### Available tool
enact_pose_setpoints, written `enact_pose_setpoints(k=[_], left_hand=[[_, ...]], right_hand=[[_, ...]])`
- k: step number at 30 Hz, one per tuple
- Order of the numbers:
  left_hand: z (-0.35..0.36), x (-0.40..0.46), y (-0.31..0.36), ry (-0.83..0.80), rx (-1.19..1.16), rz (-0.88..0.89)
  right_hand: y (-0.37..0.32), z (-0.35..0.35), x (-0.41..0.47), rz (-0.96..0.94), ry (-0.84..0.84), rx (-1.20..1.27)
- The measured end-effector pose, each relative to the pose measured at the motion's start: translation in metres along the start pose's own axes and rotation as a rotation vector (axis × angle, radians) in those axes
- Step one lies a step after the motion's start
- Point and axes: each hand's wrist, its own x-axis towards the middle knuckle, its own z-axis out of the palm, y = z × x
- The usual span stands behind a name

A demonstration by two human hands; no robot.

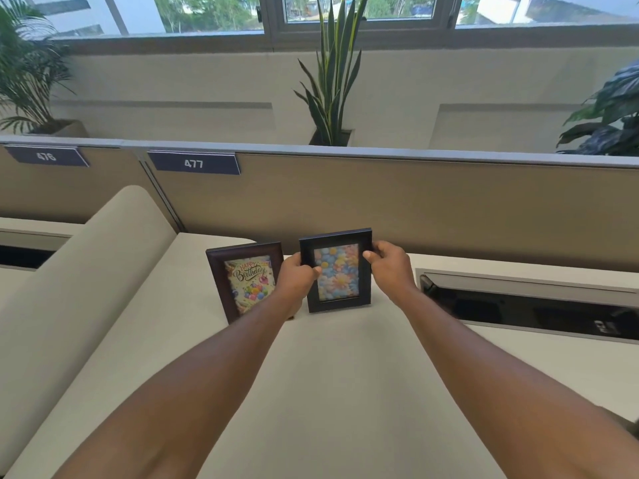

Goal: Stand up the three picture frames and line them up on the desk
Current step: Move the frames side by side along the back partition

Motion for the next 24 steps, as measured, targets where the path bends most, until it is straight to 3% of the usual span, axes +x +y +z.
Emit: enact_pose_setpoints(k=[5,10,14,19,24], left_hand=[[-0.001,0.000,-0.006,0.025,-0.006,-0.019],[0.008,-0.020,-0.007,0.158,0.132,0.028],[0.018,-0.053,-0.026,0.261,0.255,0.157],[-0.008,-0.072,-0.024,0.451,0.530,0.458],[-0.049,-0.058,-0.001,0.472,0.638,0.443]], right_hand=[[0.006,0.007,0.001,-0.001,-0.021,-0.002],[0.002,0.012,0.003,-0.001,-0.035,-0.004],[0.003,0.013,0.003,-0.005,-0.028,-0.007],[0.001,0.019,0.002,0.005,-0.050,0.012],[-0.004,0.027,-0.001,0.008,-0.065,0.005]])
